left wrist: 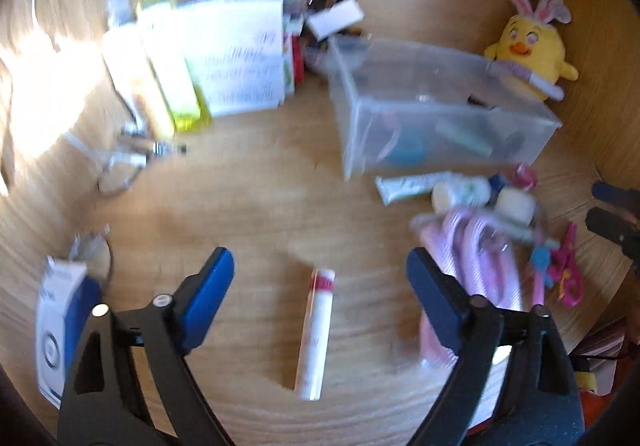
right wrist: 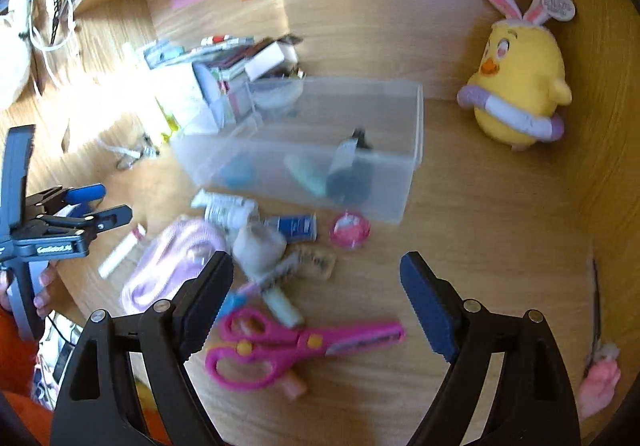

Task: Organize objects
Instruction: 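Grasp the white tube with the left gripper while the right reaches for the pink scissors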

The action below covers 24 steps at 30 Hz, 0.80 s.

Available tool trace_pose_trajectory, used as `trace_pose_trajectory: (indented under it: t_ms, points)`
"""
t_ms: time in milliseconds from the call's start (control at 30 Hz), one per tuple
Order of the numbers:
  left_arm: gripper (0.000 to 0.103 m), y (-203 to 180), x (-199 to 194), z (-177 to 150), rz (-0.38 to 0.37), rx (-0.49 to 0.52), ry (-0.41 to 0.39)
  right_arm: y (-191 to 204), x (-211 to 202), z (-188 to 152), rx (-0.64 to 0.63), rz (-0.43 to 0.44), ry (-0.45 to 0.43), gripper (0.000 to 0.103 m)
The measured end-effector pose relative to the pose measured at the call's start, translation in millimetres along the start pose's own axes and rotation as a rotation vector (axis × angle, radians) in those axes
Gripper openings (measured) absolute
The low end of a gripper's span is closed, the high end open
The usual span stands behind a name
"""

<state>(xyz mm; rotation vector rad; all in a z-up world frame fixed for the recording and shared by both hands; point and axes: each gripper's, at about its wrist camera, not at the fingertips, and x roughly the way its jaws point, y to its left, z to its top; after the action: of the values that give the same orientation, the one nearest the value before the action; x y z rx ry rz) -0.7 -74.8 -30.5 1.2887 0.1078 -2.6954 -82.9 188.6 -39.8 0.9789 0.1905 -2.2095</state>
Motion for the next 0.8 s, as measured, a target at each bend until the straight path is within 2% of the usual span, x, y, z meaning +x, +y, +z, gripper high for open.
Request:
trace_pose_trajectory:
  t_ms: [67,133,233,300,333,500,667,800]
  points:
    - [0.069,0.2,6.5,-7.5,0.003,0.009,0.029,1.3,4.1,-10.4,0.019,-0.004,0.029,0.083]
    - [0.065,-1.0,10.7,-14.1,0.004,0.018,0.046,2.1,6.7,-17.7,0.035,0.002,0.042,0.083]
    - [0.053,-1.8,13.6,-22.7,-0.010,0.026,0.065,1.0,6.3,-27.2,0.054,0.021,0.060,0.083]
    - [0.039,-1.3,15.4,-26.4,-0.010,0.026,0.077,-0.4,4.2,-33.0,0.069,0.012,0.065,0.083]
    - [0.036,0.6,17.9,-27.7,-0.015,0.020,0.085,-2.0,3.4,-35.3,0.075,0.002,0.066,0.083]
    - [0.015,4.5,17.6,-29.9,-0.012,0.010,0.061,-10.6,4.7,-41.5,0.129,0.028,0.095,0.081]
    - [0.015,0.3,19.8,-28.0,-0.043,0.012,0.054,-11.8,9.0,-47.4,0.161,0.082,0.124,0.062]
    - [0.015,-8.5,14.6,-20.8,-0.059,0.025,0.025,-11.5,14.6,-48.7,0.184,0.139,0.136,0.052]
